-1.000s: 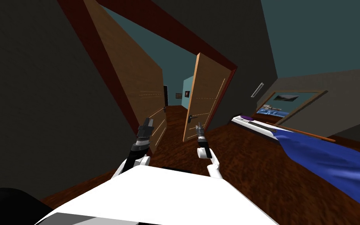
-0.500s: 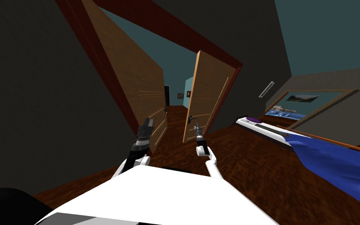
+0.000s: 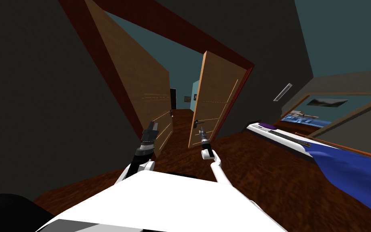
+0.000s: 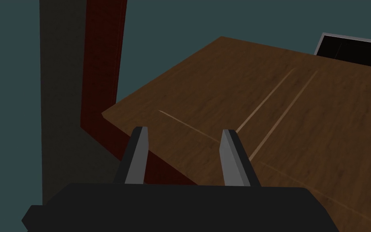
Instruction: Push the door open
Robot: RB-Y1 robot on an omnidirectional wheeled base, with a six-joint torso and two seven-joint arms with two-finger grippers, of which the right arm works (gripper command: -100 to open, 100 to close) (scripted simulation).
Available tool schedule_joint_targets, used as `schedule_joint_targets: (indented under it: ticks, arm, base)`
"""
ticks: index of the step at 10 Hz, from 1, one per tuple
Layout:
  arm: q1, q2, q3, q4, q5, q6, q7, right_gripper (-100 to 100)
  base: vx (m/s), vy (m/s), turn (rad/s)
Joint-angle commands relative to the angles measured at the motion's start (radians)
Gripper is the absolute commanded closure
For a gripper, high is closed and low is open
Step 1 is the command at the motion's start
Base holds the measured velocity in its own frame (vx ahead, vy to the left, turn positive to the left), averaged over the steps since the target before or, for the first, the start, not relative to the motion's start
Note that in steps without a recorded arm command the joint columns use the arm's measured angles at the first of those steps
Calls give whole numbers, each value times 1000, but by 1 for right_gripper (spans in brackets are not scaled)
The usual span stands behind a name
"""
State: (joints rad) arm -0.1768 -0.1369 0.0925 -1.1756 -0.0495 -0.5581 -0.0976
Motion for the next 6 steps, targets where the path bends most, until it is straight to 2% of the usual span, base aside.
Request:
schedule_joint_targets:
  ticks: [1,2,3,4,6]
  arm:
    - [-37,-2,6,50,-3,1,-9,-100]
    - [-37,-2,6,63,-3,1,-9,-100]
    - [-59,-4,10,86,-5,1,-15,-100]
    - [-59,-4,10,101,-5,1,-15,-100]
    - [-103,-9,18,168,-9,2,-28,-100]
  base:
    - [42,-119,119]
    - [26,-85,47]
    - [24,-66,51]
    - [23,-49,39]
    - [16,-86,110]
